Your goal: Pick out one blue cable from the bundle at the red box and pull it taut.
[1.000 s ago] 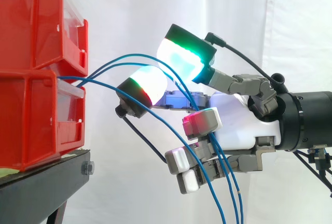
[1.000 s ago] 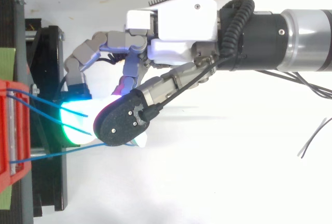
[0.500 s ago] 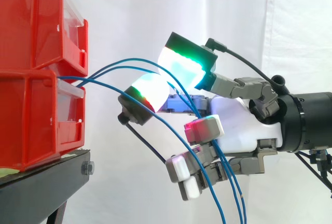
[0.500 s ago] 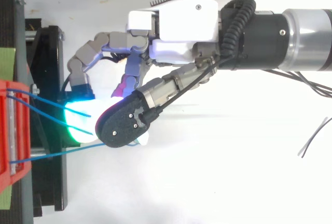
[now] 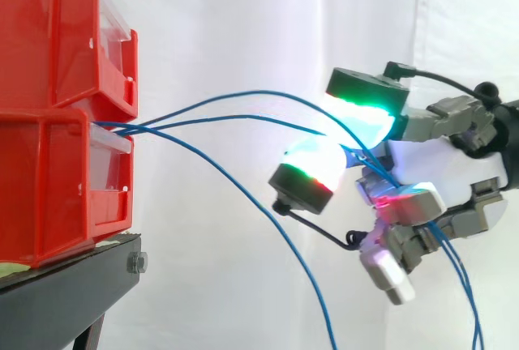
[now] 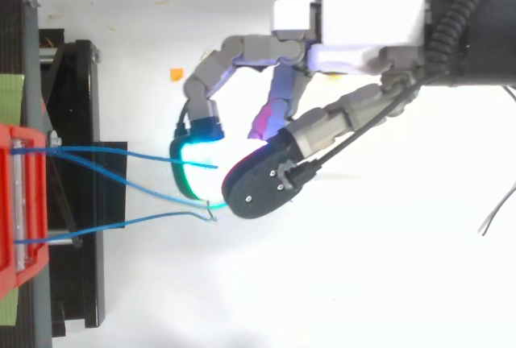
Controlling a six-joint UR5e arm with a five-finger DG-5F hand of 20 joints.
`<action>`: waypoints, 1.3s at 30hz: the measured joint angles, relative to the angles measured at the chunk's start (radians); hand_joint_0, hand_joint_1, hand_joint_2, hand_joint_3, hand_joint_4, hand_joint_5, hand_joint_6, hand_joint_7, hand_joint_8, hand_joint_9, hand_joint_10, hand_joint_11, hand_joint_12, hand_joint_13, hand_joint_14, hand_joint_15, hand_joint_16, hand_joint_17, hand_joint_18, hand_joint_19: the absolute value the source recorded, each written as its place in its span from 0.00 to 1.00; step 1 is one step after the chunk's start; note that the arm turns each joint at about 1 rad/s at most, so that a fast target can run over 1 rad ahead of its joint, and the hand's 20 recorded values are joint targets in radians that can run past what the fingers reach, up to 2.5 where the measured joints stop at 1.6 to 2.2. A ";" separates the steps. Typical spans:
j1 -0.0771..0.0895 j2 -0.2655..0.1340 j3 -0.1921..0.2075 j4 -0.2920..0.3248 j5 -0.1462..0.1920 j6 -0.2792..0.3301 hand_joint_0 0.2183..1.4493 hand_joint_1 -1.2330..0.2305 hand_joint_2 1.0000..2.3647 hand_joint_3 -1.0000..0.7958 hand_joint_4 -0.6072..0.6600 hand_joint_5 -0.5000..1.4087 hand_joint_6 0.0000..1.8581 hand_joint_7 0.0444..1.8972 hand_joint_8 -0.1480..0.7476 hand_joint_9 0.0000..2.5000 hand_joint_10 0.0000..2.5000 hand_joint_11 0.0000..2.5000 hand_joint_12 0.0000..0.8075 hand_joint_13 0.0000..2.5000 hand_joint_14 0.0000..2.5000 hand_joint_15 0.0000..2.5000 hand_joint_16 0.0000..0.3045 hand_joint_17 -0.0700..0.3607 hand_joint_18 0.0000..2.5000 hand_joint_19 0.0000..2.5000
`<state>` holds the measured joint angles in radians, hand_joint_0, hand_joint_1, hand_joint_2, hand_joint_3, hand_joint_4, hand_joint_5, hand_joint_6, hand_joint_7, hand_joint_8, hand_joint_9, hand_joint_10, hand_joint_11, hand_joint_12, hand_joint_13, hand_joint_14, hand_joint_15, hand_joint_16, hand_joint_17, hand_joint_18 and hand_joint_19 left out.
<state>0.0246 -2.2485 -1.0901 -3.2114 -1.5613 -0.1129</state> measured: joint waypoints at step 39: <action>0.012 0.014 -0.109 0.235 0.121 0.079 0.30 0.34 0.01 0.42 0.31 0.24 0.46 0.49 0.32 0.26 0.00 0.02 0.32 0.30 0.01 0.13 0.13 0.38 0.26 0.21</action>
<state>0.0369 -2.2345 -1.1990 -2.9767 -1.4406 -0.0337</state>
